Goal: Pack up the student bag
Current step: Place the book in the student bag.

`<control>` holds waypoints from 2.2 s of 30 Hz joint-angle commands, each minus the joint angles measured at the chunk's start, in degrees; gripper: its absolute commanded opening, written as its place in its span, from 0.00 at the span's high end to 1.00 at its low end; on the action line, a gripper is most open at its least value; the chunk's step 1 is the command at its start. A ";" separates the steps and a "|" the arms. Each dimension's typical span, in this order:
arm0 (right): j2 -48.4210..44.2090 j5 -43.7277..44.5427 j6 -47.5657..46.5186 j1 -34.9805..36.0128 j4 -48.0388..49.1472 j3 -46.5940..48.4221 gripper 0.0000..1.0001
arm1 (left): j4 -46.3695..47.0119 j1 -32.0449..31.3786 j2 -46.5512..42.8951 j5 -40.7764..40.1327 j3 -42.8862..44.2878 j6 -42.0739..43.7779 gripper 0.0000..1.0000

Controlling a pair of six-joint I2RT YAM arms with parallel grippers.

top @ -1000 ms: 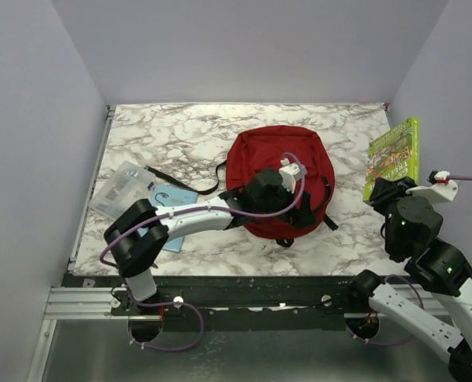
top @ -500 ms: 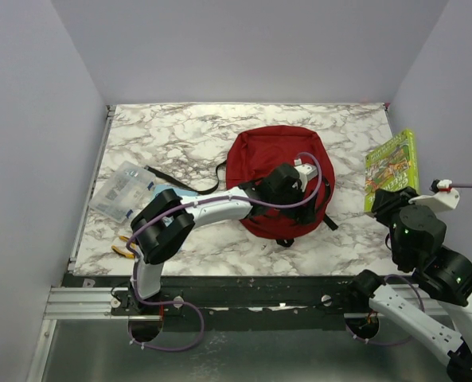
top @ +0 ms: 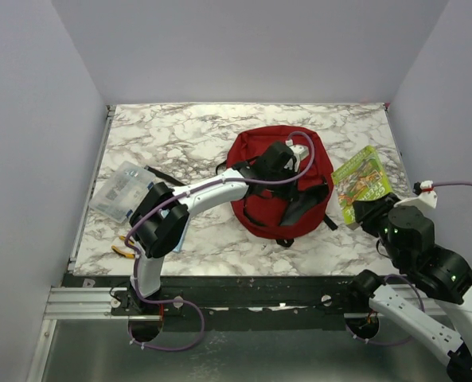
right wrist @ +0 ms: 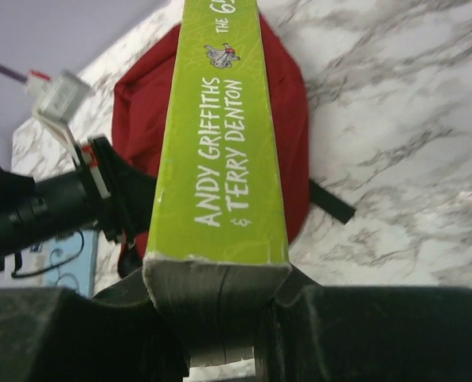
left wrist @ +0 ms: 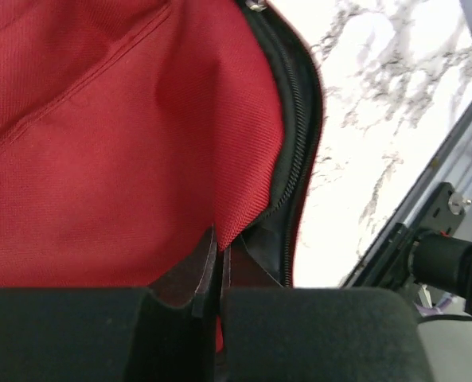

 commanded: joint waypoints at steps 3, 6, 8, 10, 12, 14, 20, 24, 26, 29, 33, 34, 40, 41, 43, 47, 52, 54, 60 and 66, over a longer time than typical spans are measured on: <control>-0.68 -18.98 12.16 0.08 5.46 -6.08 1.00 | -6.93 -0.42 -3.54 3.12 9.57 3.56 1.00; -2.97 -26.04 18.48 0.08 6.63 -9.76 1.00 | -10.32 -0.42 -3.78 1.82 13.78 5.45 1.00; -5.07 -30.78 20.14 0.06 10.58 -13.64 1.00 | -12.73 -0.43 -3.36 1.71 17.00 7.03 1.00; -6.71 -33.88 22.91 0.08 13.87 -17.79 1.00 | -15.30 -0.41 -2.91 2.13 19.89 8.32 1.00; -7.90 -35.99 25.44 0.03 16.34 -20.92 1.00 | -16.81 -0.44 -2.60 3.68 22.01 9.69 1.00; -8.52 -37.11 26.42 0.07 18.55 -22.72 1.00 | -18.02 -0.44 -2.46 4.78 23.74 10.16 1.00; -11.91 -33.12 29.77 0.08 29.46 -28.22 1.00 | -19.71 -0.51 -2.26 9.79 26.39 8.64 1.00; -10.02 -28.69 36.73 0.08 37.16 -32.72 1.00 | -21.55 -0.50 -0.83 10.49 29.63 8.83 1.00; -7.61 -23.89 37.86 0.08 40.02 -33.66 1.00 | -22.65 -0.51 -0.08 10.86 31.24 9.38 1.00; -3.97 -14.37 37.80 0.08 45.66 -35.31 1.00 | -23.56 -0.51 0.80 10.14 32.93 9.67 1.00; 4.40 -7.69 33.74 0.08 58.66 -37.30 1.00 | -23.84 -0.51 2.26 9.71 34.25 9.48 1.00; 7.43 -6.19 32.36 0.03 61.15 -37.42 1.00 | -23.97 -0.50 2.73 9.44 34.77 9.66 1.00; 19.89 -10.31 24.31 0.02 70.80 -37.09 0.80 | -25.16 0.05 6.03 8.93 39.35 10.29 1.00; 20.35 -12.68 23.88 0.05 69.33 -36.89 0.68 | -25.24 0.24 6.77 9.29 40.12 10.30 1.00; 19.02 -15.73 25.17 0.08 63.52 -36.92 0.45 | -25.25 0.46 7.62 9.80 40.95 10.12 1.00; 12.03 -25.10 25.41 0.08 57.90 -39.07 0.37 | -25.27 0.47 8.38 10.31 40.69 9.12 1.00; 8.04 -31.68 27.54 0.03 56.71 -42.98 0.37 | -24.73 0.45 8.31 11.12 40.50 8.82 1.00; 9.67 -30.70 27.73 0.01 58.08 -43.18 0.45 | -24.56 0.47 7.79 11.34 39.95 8.63 1.00; 24.87 -26.59 21.96 -0.35 68.70 -38.83 0.71 | -24.34 0.42 6.19 11.48 38.21 8.55 1.00; 36.94 -28.72 16.81 -3.32 78.96 -35.12 0.87 | -24.49 0.71 4.87 8.61 35.72 9.00 1.00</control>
